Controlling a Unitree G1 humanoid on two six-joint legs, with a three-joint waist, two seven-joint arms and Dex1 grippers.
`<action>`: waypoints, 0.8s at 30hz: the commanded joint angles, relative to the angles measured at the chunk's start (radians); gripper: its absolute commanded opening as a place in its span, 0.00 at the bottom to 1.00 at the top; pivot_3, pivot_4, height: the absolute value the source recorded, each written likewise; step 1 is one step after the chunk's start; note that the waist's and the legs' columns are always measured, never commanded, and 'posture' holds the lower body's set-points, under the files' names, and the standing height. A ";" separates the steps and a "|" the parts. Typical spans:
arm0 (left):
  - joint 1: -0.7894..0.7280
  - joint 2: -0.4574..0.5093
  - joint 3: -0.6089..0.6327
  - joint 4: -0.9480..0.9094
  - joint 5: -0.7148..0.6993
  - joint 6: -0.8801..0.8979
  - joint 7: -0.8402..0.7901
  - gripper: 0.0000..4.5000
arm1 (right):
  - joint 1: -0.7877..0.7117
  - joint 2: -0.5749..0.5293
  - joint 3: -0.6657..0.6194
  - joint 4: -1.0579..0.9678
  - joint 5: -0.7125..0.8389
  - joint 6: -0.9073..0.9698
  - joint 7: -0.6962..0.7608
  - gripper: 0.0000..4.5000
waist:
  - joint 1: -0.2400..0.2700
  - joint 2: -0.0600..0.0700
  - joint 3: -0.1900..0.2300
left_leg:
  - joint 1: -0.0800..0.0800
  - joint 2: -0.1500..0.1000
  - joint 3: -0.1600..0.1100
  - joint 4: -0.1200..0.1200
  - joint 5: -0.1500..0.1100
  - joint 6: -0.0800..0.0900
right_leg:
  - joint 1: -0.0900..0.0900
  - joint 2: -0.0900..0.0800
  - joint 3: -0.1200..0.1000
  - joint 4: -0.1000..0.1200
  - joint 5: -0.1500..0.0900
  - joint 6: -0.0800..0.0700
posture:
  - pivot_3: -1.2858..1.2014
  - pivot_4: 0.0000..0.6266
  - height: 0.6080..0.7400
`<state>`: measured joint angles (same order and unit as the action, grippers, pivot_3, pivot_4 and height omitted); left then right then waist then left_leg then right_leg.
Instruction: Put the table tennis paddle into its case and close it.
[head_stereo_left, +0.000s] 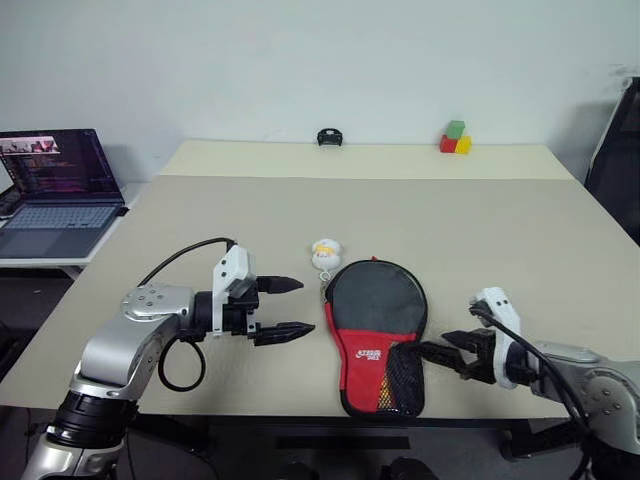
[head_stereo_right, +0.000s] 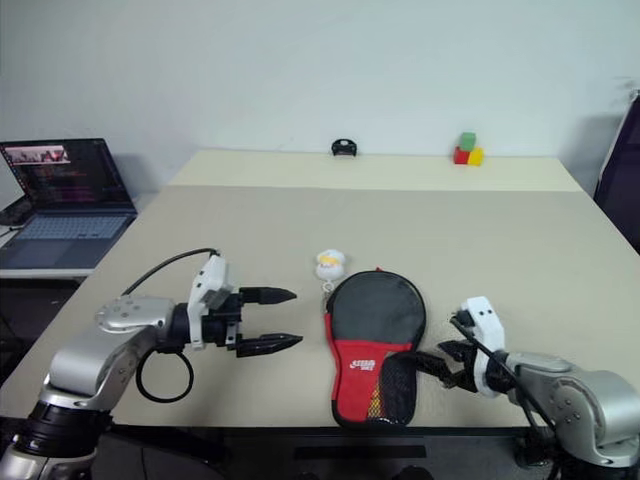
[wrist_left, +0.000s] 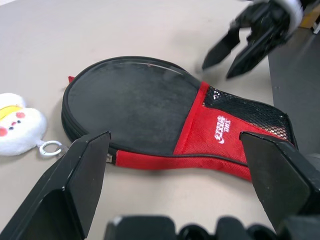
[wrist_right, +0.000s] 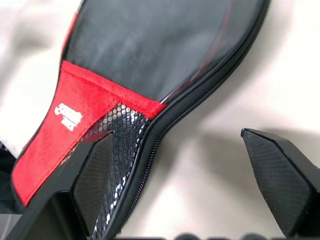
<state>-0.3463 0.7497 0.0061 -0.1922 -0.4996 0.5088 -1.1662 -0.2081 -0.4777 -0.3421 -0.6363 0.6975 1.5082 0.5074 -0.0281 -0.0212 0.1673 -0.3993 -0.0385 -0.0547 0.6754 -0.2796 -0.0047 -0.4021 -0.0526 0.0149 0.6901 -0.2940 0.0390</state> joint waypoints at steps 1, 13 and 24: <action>-0.013 -0.002 0.023 0.009 0.007 -0.026 0.025 1.00 | -0.062 -0.015 -0.044 -0.045 0.076 -0.101 0.057 1.00 | -0.005 0.000 0.000 | 0.000 0.000 0.000 0.000 0.000 0.000 | 0.000 0.000 0.000 0.000 0.000 0.000 | 0.52 0.24 1.00; -0.038 -0.024 0.060 0.114 0.097 -0.068 0.195 1.00 | -0.261 -0.059 0.354 0.171 -0.116 -0.496 0.129 1.00 | -0.006 0.000 0.000 | 0.000 0.000 0.001 0.000 0.000 0.000 | -0.001 0.000 0.001 -0.001 0.000 0.000 | 0.52 0.24 1.00; -0.004 -0.026 0.099 0.087 0.097 -0.047 0.277 1.00 | -0.348 0.035 0.622 0.517 -0.329 -0.790 0.228 1.00 | -0.001 0.000 0.000 | -0.001 0.000 0.000 0.000 0.000 0.000 | -0.001 0.000 0.000 -0.001 0.000 0.000 | 0.52 0.24 1.00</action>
<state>-0.3405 0.7206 0.0778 -0.0687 -0.4033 0.4591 -0.9080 -0.5405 -0.4505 0.2663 -0.1364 0.3913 0.7540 0.7228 -0.0293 -0.0214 0.1674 -0.4000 -0.0384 -0.0546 0.6757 -0.2795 -0.0049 -0.4033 -0.0530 0.0150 0.6886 -0.2939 0.0389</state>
